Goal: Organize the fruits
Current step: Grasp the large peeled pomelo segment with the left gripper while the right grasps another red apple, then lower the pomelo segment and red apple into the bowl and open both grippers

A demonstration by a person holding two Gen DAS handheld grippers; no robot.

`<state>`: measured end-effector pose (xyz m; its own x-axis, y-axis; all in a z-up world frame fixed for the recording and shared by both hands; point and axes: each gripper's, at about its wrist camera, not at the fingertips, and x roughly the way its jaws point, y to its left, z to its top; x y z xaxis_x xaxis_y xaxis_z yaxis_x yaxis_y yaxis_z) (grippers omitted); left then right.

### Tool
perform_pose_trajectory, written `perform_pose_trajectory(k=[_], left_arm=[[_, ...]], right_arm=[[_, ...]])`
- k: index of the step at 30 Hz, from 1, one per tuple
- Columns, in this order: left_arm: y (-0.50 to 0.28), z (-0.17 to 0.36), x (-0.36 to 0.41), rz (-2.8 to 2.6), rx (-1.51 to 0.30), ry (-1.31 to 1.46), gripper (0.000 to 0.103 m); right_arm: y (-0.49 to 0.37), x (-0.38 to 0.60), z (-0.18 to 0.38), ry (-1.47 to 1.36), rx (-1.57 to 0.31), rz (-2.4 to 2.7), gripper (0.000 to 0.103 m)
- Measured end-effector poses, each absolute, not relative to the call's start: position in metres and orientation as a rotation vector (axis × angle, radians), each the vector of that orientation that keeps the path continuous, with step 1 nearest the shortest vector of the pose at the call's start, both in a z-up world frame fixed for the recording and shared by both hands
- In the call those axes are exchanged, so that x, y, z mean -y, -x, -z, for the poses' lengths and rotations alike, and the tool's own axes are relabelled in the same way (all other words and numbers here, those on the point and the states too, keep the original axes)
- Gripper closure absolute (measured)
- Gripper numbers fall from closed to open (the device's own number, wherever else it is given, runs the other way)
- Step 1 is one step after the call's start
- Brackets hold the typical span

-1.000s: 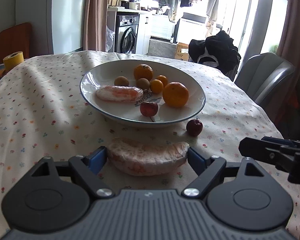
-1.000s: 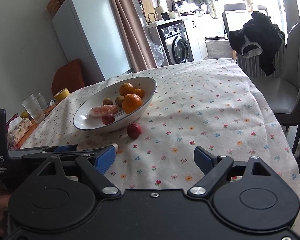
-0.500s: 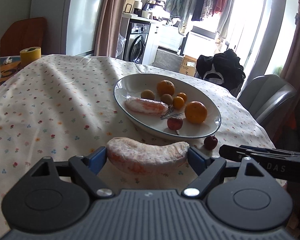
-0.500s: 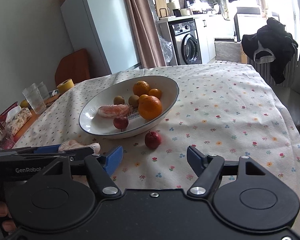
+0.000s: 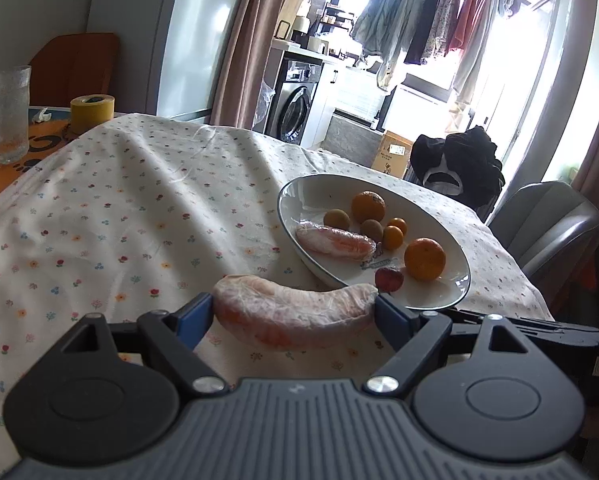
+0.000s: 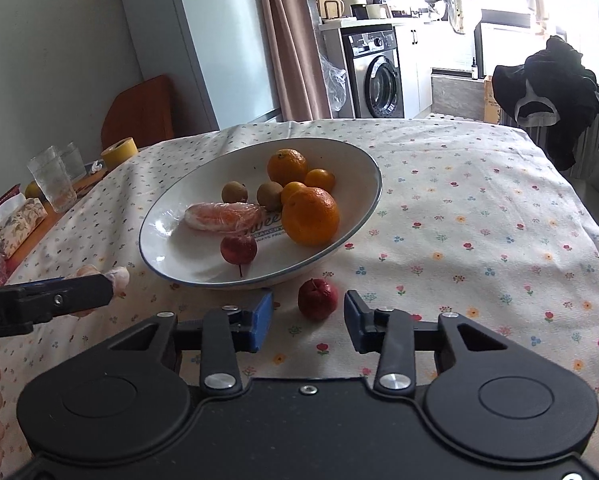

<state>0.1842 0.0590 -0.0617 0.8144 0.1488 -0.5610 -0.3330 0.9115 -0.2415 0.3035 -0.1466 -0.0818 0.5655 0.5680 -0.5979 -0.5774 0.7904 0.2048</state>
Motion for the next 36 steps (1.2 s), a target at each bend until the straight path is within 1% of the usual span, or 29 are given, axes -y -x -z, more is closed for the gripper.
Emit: perform_pose_trajectory(k=[2,3,7,9,10,16,17,19,20,21,22,26,30,31,33,36], left_arm=[[-0.185,0.06,-0.06,-0.264,-0.564,0.343,0.018],[-0.185,0.059,-0.06,-0.262,-0.561,0.34,0.018],[-0.189,0.055,-0.058,-0.251,-0.554,0.332,0.018],[-0.191,0.052,-0.056,-0.245,-0.549,0.325,0.018],[-0.192,0.051,-0.056,-0.243,-0.547,0.323,0.018],[-0.193,0.049,-0.056,-0.244,-0.542,0.32,0.018],[-0.193,0.05,-0.057,-0.246,-0.544,0.32,0.018],[-0.193,0.05,-0.059,-0.253,-0.55,0.319,0.018],[-0.192,0.051,-0.06,-0.257,-0.552,0.319,0.018],[-0.193,0.051,-0.061,-0.26,-0.552,0.32,0.017],[-0.193,0.05,-0.063,-0.264,-0.552,0.322,0.018],[-0.197,0.048,-0.066,-0.272,-0.555,0.32,0.017],[-0.204,0.044,-0.063,-0.263,-0.552,0.312,0.017],[-0.207,0.042,-0.061,-0.257,-0.55,0.307,0.017],[-0.213,0.04,-0.059,-0.246,-0.551,0.3,0.017],[-0.222,0.038,-0.055,-0.233,-0.551,0.296,0.017]], right_arm=[[-0.305,0.146,0.083,0.01,-0.7,-0.678,0.075],[-0.306,0.145,0.084,0.014,-0.698,-0.681,0.081],[-0.303,0.144,0.083,0.019,-0.694,-0.693,0.089],[-0.3,0.144,0.081,0.029,-0.689,-0.693,0.098],[-0.299,0.145,0.08,0.03,-0.691,-0.695,0.1],[-0.297,0.149,0.076,0.031,-0.694,-0.693,0.1],[-0.297,0.149,0.077,0.033,-0.698,-0.692,0.098],[-0.299,0.147,0.078,0.042,-0.706,-0.681,0.086],[-0.299,0.146,0.079,0.051,-0.698,-0.674,0.07],[-0.299,0.145,0.08,0.059,-0.687,-0.667,0.06],[-0.301,0.144,0.081,0.062,-0.679,-0.665,0.059],[-0.308,0.138,0.084,0.049,-0.693,-0.692,0.059],[-0.309,0.129,0.089,0.098,-0.683,-0.694,0.059],[-0.308,0.127,0.089,0.114,-0.674,-0.697,0.062],[-0.308,0.129,0.089,0.111,-0.671,-0.712,0.081],[-0.309,0.139,0.085,0.058,-0.688,-0.735,0.082]])
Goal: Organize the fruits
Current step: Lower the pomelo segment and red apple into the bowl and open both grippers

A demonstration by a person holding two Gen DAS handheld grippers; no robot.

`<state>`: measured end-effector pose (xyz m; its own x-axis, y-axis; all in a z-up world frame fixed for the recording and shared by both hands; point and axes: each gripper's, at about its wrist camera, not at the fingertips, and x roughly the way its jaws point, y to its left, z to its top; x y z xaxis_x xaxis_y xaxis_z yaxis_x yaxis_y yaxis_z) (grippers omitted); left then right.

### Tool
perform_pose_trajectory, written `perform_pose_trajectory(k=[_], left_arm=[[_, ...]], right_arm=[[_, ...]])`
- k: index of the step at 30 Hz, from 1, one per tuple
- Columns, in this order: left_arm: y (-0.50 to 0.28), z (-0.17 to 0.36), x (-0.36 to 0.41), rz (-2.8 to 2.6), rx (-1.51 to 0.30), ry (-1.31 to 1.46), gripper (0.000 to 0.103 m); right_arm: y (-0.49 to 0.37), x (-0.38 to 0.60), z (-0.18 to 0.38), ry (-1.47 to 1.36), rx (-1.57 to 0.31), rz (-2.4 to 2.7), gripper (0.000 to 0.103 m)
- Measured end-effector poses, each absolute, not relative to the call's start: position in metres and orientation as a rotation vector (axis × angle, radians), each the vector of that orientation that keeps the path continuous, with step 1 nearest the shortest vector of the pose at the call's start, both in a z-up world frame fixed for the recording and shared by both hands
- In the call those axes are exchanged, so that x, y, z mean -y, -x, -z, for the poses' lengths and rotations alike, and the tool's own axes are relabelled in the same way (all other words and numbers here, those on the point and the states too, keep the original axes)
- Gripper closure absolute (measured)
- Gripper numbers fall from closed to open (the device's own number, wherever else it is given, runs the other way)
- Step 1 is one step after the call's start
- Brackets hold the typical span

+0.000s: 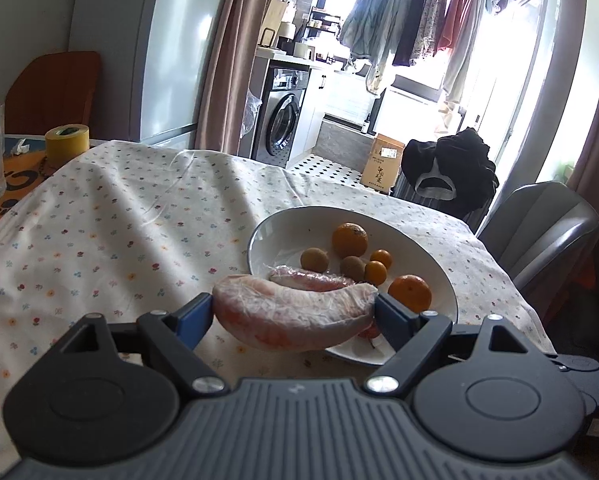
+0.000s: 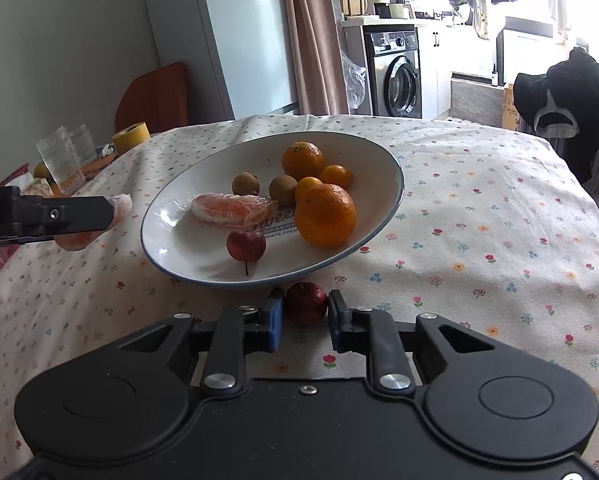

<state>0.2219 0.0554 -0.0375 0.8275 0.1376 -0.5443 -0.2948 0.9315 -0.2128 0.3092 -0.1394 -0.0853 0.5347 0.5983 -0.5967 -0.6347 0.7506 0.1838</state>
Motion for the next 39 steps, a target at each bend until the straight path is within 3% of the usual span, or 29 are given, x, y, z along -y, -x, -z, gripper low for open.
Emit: perform_pose_trajectory(k=[11,37,39], left_arm=[[-0.248,0.042,-0.046,-0.218,-0.59,0.291,0.016],[-0.19,0.05,-0.077,-0.287,-0.578,0.374,0.012],[-0.187,0.053,-0.078,-0.286,-0.582,0.384,0.012]], right_arm=[[-0.3,0.169,0.065,0.012,-0.648,-0.692,0.082],[-0.3,0.147,0.034,-0.008,-0.57,-0.715,0.081],[-0.297,0.139,0.031,0.012,-0.556,-0.732,0.075]])
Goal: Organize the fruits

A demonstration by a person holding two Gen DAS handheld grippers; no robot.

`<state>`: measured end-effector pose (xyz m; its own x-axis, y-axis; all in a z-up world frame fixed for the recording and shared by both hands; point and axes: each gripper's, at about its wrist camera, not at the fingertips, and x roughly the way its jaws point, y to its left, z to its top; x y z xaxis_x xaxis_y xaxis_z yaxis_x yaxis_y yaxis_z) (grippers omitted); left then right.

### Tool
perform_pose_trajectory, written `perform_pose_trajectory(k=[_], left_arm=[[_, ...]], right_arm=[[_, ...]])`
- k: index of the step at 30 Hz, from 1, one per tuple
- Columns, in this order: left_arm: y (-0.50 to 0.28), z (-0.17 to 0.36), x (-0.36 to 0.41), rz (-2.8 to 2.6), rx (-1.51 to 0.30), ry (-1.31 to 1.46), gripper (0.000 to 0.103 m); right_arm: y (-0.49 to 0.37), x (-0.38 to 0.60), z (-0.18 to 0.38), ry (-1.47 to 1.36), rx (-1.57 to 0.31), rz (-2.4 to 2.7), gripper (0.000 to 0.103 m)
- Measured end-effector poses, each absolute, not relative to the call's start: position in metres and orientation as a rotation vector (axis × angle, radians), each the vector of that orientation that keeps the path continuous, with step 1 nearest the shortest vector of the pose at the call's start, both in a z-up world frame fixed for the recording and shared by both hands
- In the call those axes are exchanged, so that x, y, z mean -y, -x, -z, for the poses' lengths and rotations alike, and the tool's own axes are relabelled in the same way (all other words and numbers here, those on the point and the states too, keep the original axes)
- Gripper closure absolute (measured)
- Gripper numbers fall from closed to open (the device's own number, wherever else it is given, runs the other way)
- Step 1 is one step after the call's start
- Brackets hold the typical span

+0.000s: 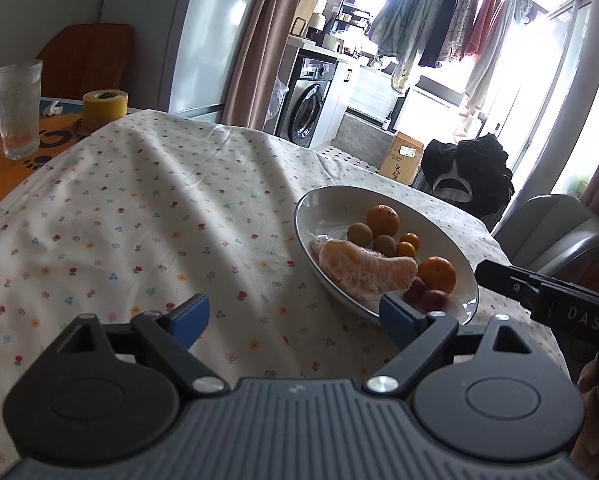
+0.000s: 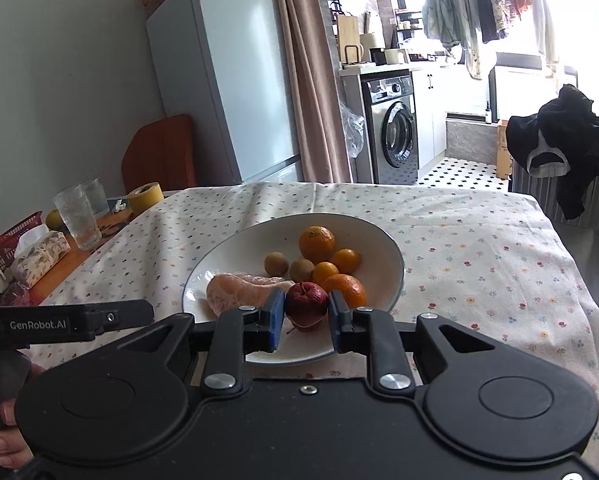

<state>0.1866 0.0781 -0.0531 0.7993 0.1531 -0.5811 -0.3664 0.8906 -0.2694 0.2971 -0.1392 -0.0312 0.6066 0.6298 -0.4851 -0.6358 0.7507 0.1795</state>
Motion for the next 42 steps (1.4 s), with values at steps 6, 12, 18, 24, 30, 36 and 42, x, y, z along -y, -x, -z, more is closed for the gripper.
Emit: perform_pose_trajectory(k=[6,12,18,24,30,36,42], left_arm=[[-0.178,0.055,-0.079,-0.276,-0.607,0.4,0.011],[-0.169,0.049,-0.072,-0.291,-0.603,0.387,0.008],[-0.156,0.037,-0.062,-0.285,-0.587,0.366,0.005],[-0.141,0.026,-0.053,-0.234,-0.578,0.346,0.004],[-0.122,0.017,-0.044,-0.215,-0.552,0.323,0.0],[-0.105,0.007,-0.039,-0.232,-0.542,0.311,0.0],[-0.09,-0.003,-0.034,-0.217,-0.547,0.312,0.0]], right_arm=[[-0.285,0.133,0.028,0.01,-0.544,-0.726,0.055],[-0.274,0.141,0.033,0.004,-0.589,-0.729,0.055],[-0.258,0.151,0.03,0.007,-0.589,-0.745,0.047],[-0.245,0.159,0.023,0.011,-0.586,-0.732,0.042],[-0.228,0.169,0.017,-0.002,-0.572,-0.716,0.036],[-0.209,0.181,0.011,-0.02,-0.559,-0.7,0.019],[-0.195,0.192,0.002,-0.039,-0.543,-0.691,0.003]])
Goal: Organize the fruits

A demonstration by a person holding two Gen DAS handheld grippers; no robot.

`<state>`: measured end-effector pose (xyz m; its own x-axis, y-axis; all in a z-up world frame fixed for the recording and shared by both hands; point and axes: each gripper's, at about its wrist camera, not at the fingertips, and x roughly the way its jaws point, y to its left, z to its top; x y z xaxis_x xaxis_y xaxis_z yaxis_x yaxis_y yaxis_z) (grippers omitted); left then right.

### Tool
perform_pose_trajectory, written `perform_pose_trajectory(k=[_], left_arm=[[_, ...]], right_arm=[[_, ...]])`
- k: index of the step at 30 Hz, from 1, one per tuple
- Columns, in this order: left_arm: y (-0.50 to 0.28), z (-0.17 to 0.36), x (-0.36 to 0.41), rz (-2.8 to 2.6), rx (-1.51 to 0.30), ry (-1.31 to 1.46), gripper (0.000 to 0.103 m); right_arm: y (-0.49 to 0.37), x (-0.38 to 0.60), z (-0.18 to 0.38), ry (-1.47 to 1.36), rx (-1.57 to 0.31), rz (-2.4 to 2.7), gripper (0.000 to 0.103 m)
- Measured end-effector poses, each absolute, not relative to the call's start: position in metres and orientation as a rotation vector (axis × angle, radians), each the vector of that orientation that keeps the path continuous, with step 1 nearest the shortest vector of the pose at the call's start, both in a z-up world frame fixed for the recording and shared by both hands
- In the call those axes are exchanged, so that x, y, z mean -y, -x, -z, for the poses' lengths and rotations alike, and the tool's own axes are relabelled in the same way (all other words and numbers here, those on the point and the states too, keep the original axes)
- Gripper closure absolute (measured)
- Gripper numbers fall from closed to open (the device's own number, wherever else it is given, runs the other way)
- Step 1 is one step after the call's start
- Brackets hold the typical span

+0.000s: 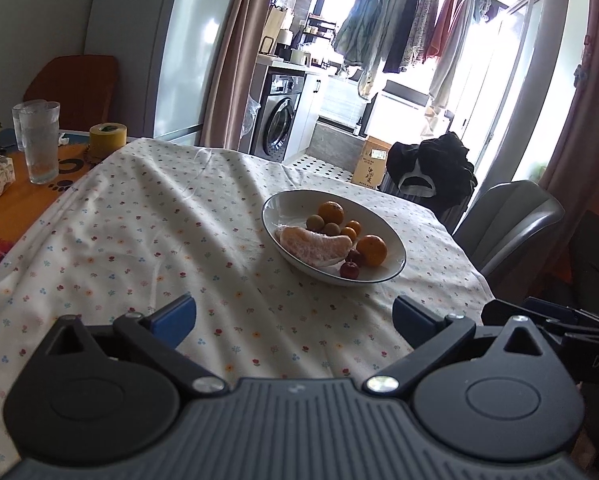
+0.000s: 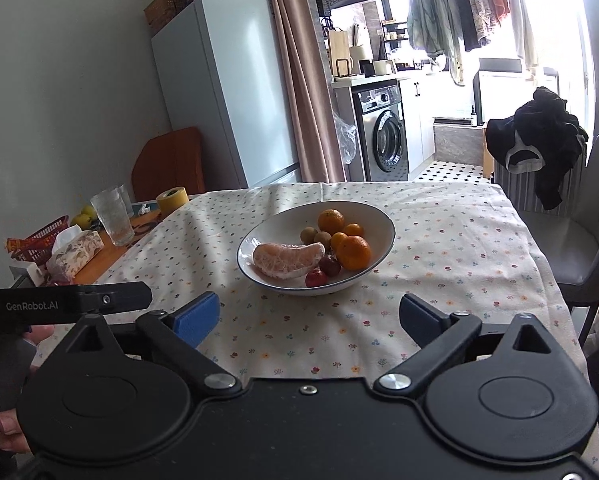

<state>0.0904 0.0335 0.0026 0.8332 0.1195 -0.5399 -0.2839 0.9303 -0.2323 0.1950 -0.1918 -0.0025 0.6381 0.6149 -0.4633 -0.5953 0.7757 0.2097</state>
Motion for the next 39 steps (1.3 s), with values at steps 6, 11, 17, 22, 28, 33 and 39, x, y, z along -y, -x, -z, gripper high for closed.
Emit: perform_pose_trajectory(k=[6,11,17,22,28,33,39], left_arm=[[-0.069,-0.01,-0.027,-0.219,-0.534,0.322,0.0],[-0.053,-0.015,-0.016,-0.213,-0.523,0.297,0.0],[-0.044,-0.018,-0.004,-0.171,-0.521,0.276,0.0],[-0.042,-0.017,0.0,-0.149,-0.537,0.233,0.0],[-0.039,-0.019,-0.008,-0.15,-0.54,0.245,0.0],[-0.037,-0.022,-0.009,-0.155,-0.543,0.231,0.0],[-0.035,-0.026,-0.011,-0.142,-0.535,0.219,0.0]], right_arm=[[-0.181,0.202,-0.008,-0.052,-0.533,-0.699,0.0],[-0.169,0.207,-0.016,-0.051,-0.552,-0.692,0.0],[-0.151,0.216,-0.024,-0.044,-0.55,-0.687,0.0],[-0.136,0.223,-0.03,-0.037,-0.546,-0.686,0.0],[-0.127,0.23,-0.034,-0.033,-0.556,-0.672,0.0],[-0.123,0.233,-0.034,-0.04,-0.588,-0.678,0.0],[-0.119,0.231,-0.034,-0.031,-0.589,-0.69,0.0]])
